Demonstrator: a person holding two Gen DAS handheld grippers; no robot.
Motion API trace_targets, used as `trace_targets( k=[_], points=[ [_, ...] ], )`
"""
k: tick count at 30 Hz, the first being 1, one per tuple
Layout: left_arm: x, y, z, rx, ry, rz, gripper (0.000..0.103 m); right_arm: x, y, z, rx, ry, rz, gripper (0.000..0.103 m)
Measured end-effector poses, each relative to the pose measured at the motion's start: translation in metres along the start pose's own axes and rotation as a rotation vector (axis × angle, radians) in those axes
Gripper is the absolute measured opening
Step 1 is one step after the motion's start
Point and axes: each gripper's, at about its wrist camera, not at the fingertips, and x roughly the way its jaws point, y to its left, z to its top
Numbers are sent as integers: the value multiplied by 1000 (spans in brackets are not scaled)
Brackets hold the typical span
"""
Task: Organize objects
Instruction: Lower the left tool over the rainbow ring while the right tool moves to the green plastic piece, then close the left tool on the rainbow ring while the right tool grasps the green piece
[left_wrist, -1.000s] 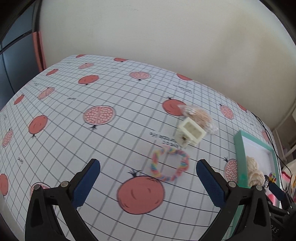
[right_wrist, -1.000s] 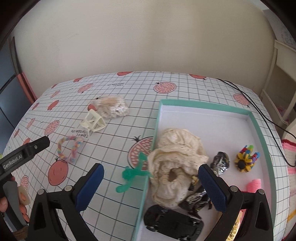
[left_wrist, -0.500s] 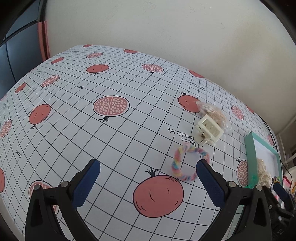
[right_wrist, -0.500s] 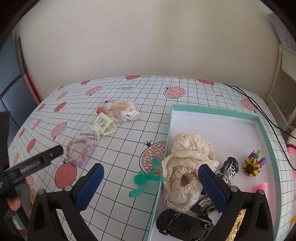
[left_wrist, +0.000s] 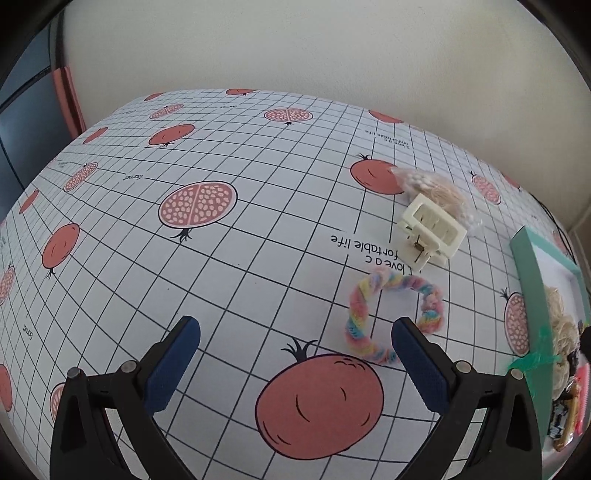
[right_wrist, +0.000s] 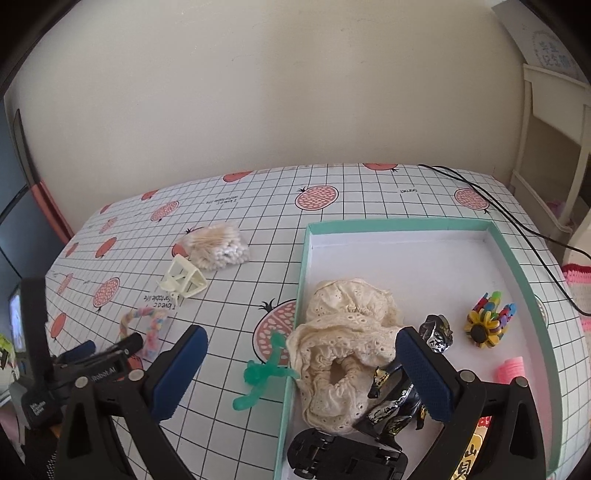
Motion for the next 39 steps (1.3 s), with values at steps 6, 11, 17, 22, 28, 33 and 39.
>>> trace_targets(
  k=[6, 11, 17, 22, 28, 33, 39],
  points=[
    [5, -4, -2, 34, 1, 12, 85, 0, 0, 0, 13, -2, 21, 103],
    [7, -4, -1, 48, -7, 25, 75, -4, 7, 0, -6, -18, 59, 97],
    [5, -5, 0, 56, -15, 25, 63, 1, 15, -3, -26, 24, 127, 81],
    [3, -9, -1, 73, -21, 14, 50, 4, 27, -8, -91, 48, 130, 66],
    [2, -14, -3, 102, -23, -8, 34, 12, 42, -16, -174, 81, 133, 47],
    [0, -14, -5, 107, -26, -14, 30, 19, 47, -21, -207, 104, 119, 39],
    [-1, -13, -6, 104, -29, -16, 28, 27, 50, -24, -228, 126, 80, 34]
  ],
)
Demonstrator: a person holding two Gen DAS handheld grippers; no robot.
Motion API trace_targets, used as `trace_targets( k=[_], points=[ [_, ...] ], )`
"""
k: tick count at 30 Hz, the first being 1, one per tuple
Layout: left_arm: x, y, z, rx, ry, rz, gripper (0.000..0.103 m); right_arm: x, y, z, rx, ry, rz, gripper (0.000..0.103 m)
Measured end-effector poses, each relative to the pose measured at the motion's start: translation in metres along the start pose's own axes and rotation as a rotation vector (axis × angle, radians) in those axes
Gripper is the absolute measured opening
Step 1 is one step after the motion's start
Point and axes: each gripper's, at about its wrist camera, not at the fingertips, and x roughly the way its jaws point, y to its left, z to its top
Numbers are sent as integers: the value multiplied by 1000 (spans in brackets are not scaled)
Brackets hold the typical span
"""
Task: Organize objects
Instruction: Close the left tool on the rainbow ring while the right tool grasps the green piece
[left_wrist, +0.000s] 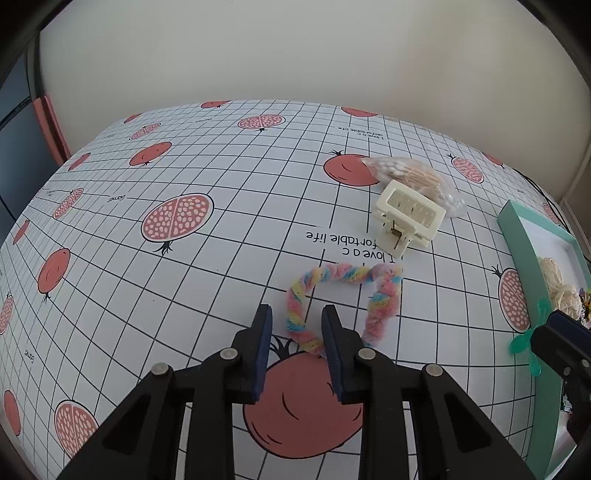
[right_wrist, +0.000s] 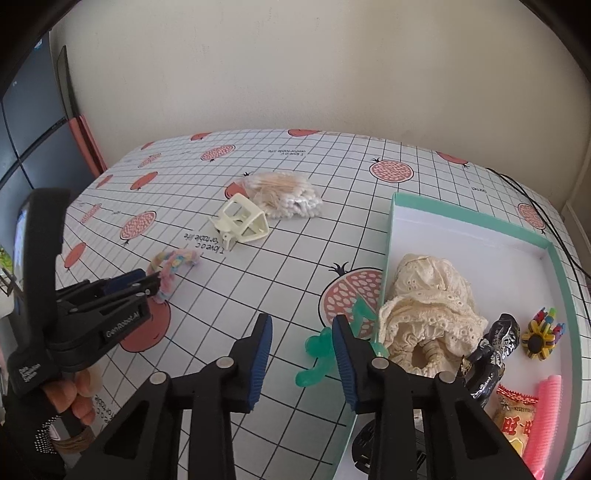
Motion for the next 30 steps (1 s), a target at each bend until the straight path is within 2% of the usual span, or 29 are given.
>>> trace_targets(
  k=[7, 13, 14, 15, 22, 25, 30],
  points=[
    [-1, 2, -1, 2, -5, -4, 28, 4, 2, 0, -10, 1, -38, 30],
    [0, 2, -2, 3, -6, -2, 28, 4, -1, 0, -11, 0, -90, 11],
    [0, 2, -2, 3, -6, -2, 28, 4, -2, 0, -6, -1, -97, 5],
    [0, 2, -2, 4, -6, -2, 28, 4, -4, 0, 7, -2, -89, 4],
    [0, 2, -1, 5, -7, -1, 28, -4, -7, 3, 30, -21, -64, 0],
    [-1, 2, -2, -1, -8, -2, 20, -10, -10, 4, 44, -36, -52, 0],
    [-2, 7, -3, -14, -5, -20, 11, -16, -17, 5, 73, -48, -31, 0]
  ],
)
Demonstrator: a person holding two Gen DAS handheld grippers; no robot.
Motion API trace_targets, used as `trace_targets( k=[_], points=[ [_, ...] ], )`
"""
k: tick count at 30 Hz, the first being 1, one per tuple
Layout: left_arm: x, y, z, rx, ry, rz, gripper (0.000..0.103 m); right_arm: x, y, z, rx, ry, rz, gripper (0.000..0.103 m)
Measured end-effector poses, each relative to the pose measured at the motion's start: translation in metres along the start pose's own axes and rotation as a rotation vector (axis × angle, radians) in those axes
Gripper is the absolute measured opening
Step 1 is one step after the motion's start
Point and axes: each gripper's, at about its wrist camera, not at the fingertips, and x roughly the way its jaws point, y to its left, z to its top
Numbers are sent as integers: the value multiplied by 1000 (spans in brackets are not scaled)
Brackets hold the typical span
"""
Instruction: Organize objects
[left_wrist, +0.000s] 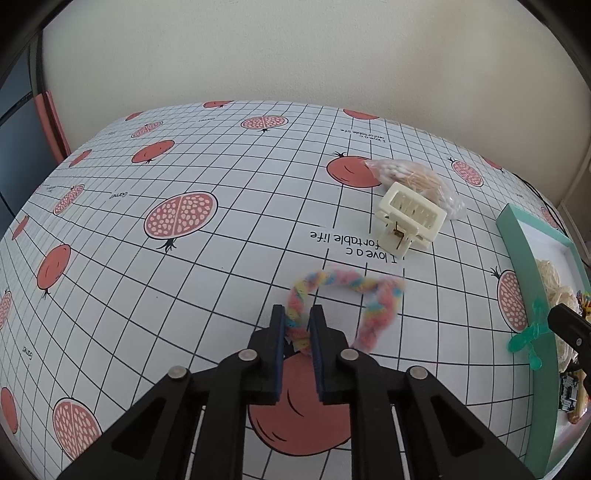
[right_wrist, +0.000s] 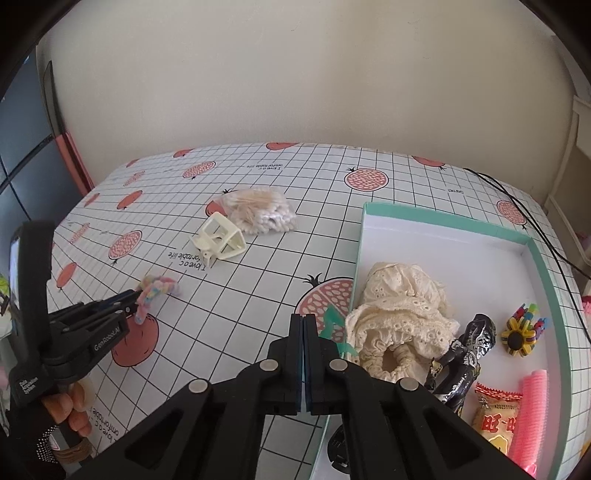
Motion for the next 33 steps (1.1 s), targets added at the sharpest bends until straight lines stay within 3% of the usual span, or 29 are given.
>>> trace_targets(
  k=[16, 27, 31, 33],
  points=[
    [-15, 11, -7, -21, -22, -50, 8, -14, 4, -8, -40, -2, -26, 0],
    [-25, 20, -13, -34, -44, -84, 8, -2, 14, -12, -78, 34, -42, 2],
    [-27, 21, -13, -39, -50, -96, 8, 3, 16, -13, -84, 44, -47, 10],
    [-27, 22, -14, -42, -48, -100, 8, 4, 16, -13, -82, 44, -50, 23]
  ],
)
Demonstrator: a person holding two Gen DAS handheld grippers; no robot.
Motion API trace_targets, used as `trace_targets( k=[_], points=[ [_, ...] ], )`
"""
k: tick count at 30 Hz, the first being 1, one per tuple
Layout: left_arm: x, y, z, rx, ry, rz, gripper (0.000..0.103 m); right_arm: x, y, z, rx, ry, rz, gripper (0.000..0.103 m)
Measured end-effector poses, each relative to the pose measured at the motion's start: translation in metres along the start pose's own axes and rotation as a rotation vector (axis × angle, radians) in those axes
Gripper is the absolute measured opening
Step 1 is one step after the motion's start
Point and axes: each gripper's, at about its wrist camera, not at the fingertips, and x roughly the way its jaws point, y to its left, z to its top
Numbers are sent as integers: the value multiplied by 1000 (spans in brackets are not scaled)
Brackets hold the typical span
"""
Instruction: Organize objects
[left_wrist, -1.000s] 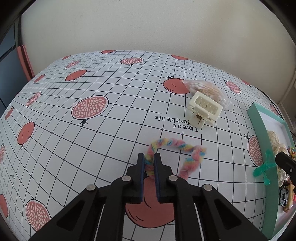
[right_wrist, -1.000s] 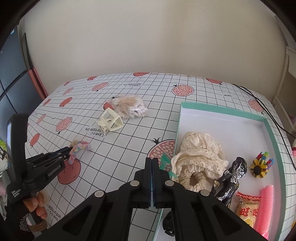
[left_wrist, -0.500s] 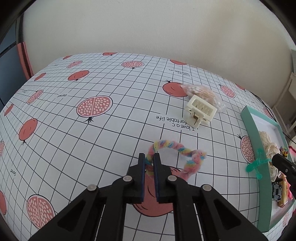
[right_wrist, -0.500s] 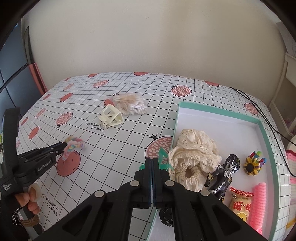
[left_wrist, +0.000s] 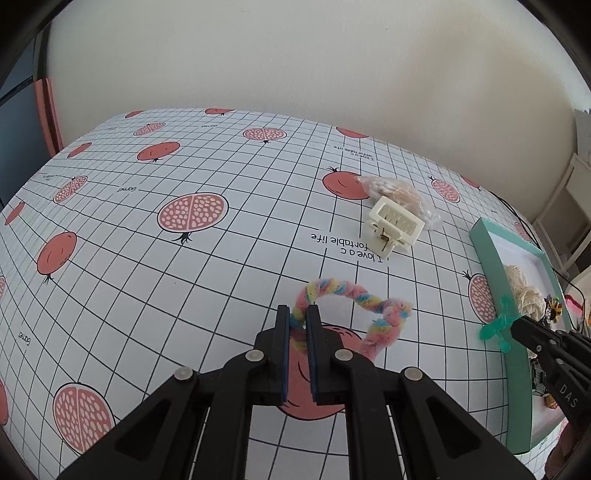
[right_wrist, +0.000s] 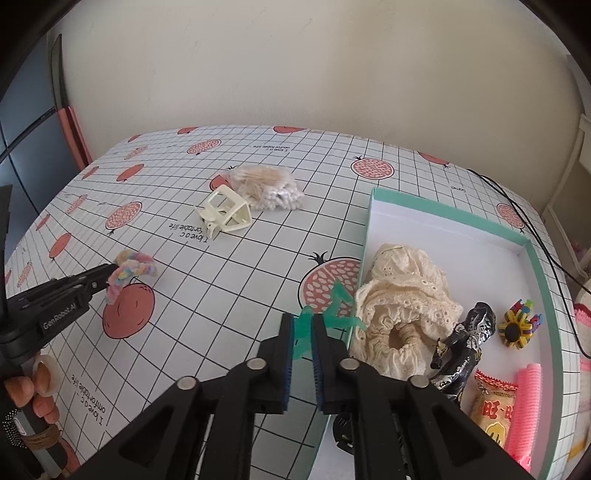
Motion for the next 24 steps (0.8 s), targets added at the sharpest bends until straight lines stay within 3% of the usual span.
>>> trace_targets(
  k=[18, 24],
  points=[
    [3, 1, -2, -6, 9, -8, 8, 15, 16, 8, -58, 5, -82, 24],
    [3, 2, -3, -6, 8, -7, 8, 17, 21, 7, -96, 6, -124, 20]
  ],
)
